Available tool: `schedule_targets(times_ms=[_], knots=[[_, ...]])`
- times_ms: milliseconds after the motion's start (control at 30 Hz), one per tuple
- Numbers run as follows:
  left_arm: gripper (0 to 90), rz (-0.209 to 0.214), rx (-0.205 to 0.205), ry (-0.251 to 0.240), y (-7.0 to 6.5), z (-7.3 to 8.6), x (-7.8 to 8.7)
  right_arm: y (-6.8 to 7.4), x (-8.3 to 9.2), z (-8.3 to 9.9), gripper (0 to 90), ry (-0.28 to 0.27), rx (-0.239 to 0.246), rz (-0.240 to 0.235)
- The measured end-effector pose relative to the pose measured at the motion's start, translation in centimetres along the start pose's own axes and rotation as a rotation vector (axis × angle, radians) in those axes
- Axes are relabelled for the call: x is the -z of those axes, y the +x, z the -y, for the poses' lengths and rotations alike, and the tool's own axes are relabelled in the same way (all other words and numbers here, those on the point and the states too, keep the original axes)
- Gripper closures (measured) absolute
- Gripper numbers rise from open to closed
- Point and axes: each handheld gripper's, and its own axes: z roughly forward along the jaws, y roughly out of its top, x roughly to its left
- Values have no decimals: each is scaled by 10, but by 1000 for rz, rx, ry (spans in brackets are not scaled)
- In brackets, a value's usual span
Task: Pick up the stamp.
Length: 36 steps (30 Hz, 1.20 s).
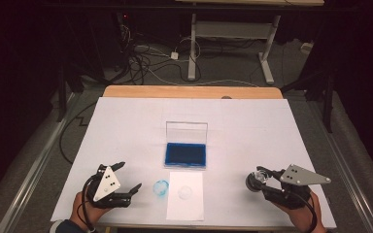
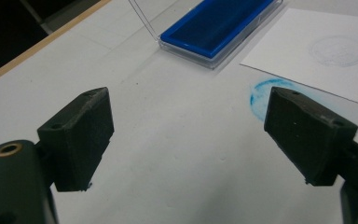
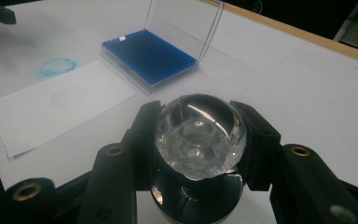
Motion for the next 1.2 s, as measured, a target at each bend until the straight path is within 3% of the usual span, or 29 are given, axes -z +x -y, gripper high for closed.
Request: schedule_targets(times_ms=[433, 500, 1200], knots=[[146, 7, 0, 7, 0, 1, -2, 3, -16, -24, 562, -37, 40, 12], [146, 18, 16, -2, 1, 1, -2, 2, -19, -27, 563, -42, 34, 6], [146, -2, 13, 24, 0, 6, 1, 9, -51, -56, 563, -80, 94, -84]])
